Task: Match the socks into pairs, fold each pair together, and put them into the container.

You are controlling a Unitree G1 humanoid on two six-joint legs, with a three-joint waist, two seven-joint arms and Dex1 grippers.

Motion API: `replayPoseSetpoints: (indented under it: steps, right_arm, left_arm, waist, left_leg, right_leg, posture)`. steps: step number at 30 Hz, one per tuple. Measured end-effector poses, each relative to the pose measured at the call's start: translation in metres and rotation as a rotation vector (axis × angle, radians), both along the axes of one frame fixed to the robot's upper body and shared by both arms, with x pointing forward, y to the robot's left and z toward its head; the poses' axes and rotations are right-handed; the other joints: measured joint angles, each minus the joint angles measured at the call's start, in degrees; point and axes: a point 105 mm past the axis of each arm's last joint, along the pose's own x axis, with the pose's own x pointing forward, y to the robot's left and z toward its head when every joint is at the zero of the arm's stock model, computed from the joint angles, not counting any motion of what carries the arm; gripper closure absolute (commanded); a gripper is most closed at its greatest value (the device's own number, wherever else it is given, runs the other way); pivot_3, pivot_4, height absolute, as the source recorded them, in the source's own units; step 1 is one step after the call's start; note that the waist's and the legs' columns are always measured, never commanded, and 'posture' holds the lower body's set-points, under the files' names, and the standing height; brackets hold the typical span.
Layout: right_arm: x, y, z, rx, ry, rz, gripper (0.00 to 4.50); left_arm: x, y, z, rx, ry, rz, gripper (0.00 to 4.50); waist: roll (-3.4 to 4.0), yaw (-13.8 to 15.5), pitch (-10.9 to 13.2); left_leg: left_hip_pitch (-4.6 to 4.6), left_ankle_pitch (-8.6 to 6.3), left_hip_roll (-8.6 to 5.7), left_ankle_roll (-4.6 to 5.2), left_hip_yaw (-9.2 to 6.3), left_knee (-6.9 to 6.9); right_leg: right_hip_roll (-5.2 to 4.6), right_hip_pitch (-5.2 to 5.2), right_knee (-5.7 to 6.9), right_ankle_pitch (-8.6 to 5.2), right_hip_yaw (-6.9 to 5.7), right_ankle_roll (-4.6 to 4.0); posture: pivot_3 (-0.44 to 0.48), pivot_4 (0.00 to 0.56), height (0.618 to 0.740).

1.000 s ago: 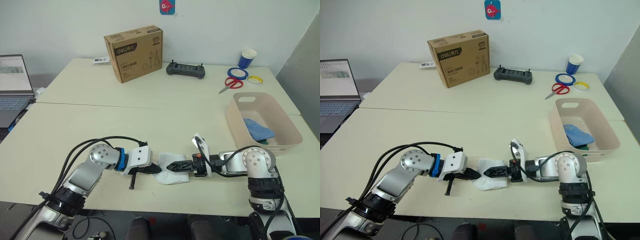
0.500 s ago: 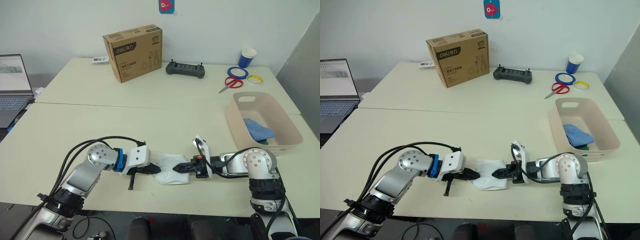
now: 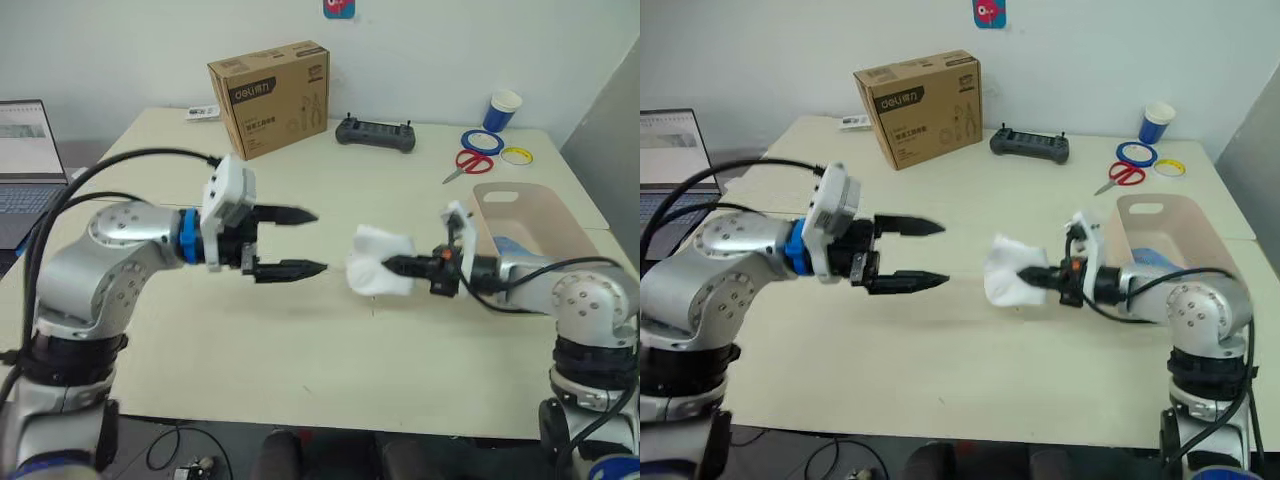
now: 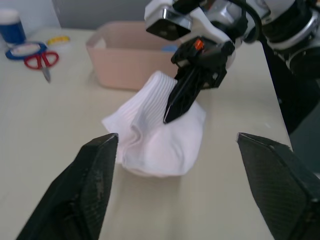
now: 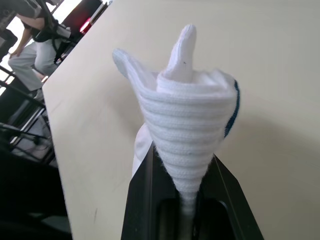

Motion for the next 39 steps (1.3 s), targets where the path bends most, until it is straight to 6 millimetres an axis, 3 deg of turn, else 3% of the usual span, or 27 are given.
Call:
replayPoseSetpoints:
  steps: [7, 9, 11, 13, 15, 22, 28, 33, 39]
  right_arm:
    - [0.036, -0.085, 0.072, -0.213, -0.383, -0.395, 4.5]
    - [0.039, -0.114, 0.095, -0.364, -0.531, -0.489, 4.5]
    - [0.04, -0.13, 0.102, -0.551, -0.643, -0.513, 4.5]
    - [0.044, -0.148, 0.089, -0.84, -0.733, -0.485, 4.5]
    - [0.05, -0.163, 0.062, -1.03, -0.735, -0.421, 4.5]
    - [0.056, -0.18, -0.008, -1.295, -0.66, -0.155, 4.5]
    - [0.039, -0.182, -0.031, -1.325, -0.558, 0.067, 4.5]
    - [0.035, -0.177, -0.037, -1.291, -0.522, 0.148, 4.5]
    - [0.033, -0.174, -0.041, -1.252, -0.48, 0.196, 2.58]
  left_arm:
    - [0.021, -0.04, 0.028, -0.168, -0.073, -0.003, 0.04]
    - [0.026, -0.053, 0.037, -0.204, -0.097, -0.01, 0.04]
    - [0.033, -0.064, 0.043, -0.239, -0.11, -0.001, 0.04]
    - [0.034, -0.08, 0.045, -0.255, -0.106, -0.019, 0.04]
    - [0.031, -0.092, 0.04, -0.237, -0.094, -0.05, 0.04]
    - [0.023, -0.114, 0.025, -0.173, -0.096, -0.117, 0.04]
    - [0.016, -0.107, 0.009, -0.133, -0.074, -0.116, 0.04]
    - [0.012, -0.105, -0.014, -0.073, -0.002, -0.122, 0.04]
    - [0.012, -0.107, -0.014, -0.074, -0.011, -0.121, 0.0]
  waist:
    - [0.02, 0.43, 0.03]
    - [0.02, 0.68, 0.03]
    - [0.01, 0.91, 0.03]
    - [0.0, 1.14, 0.02]
    - [0.02, 0.98, 0.02]
    - [0.21, 0.3, 0.08]
    - [0.32, 0.29, 0.07]
    - [0.32, 0.38, 0.08]
    - [0.32, 0.61, 0.08]
  left_leg:
    - [-0.04, 0.0, -0.07, 0.0, 0.09, 0.14]
    - [-0.03, 0.0, -0.07, 0.0, 0.09, 0.15]
    - [-0.03, 0.0, -0.07, 0.0, 0.11, 0.17]
    - [-0.03, 0.0, -0.08, 0.0, 0.15, 0.19]
    - [-0.02, 0.0, -0.09, 0.0, 0.27, 0.2]
    - [0.02, 0.01, -0.09, -0.02, 0.23, 0.32]
    - [0.06, 0.01, -0.09, -0.02, 0.18, 0.37]
    - [0.14, 0.02, -0.1, -0.02, 0.15, 0.43]
    - [0.14, 0.02, -0.13, -0.03, 0.17, 0.48]
  right_leg:
    - [-0.04, 0.0, -0.01, 0.04, 0.11, -0.05]
    - [-0.03, 0.0, -0.01, 0.04, 0.12, -0.06]
    - [-0.02, 0.0, -0.04, 0.03, 0.12, -0.04]
    - [-0.03, 0.01, -0.06, 0.02, 0.17, -0.02]
    - [-0.05, 0.0, -0.05, 0.04, 0.31, -0.05]
    - [-0.03, 0.0, 0.09, 0.1, 0.3, -0.15]
    - [-0.04, 0.09, 0.09, 0.12, 0.27, -0.18]
    - [-0.07, 0.21, 0.11, 0.16, 0.23, -0.13]
    - [-0.09, 0.24, 0.11, 0.22, 0.25, -0.06]
  posture:
    - [0.0, 0.15, 0.74]
    - [0.0, 0.15, 0.74]
    - [0.0, 0.15, 0.74]
    - [0.0, 0.15, 0.74]
    - [0.0, 0.15, 0.74]
    - [0.0, 0.15, 0.74]
    - [0.0, 0.15, 0.74]
    - [0.0, 0.15, 0.74]
    - [0.0, 0.15, 0.74]
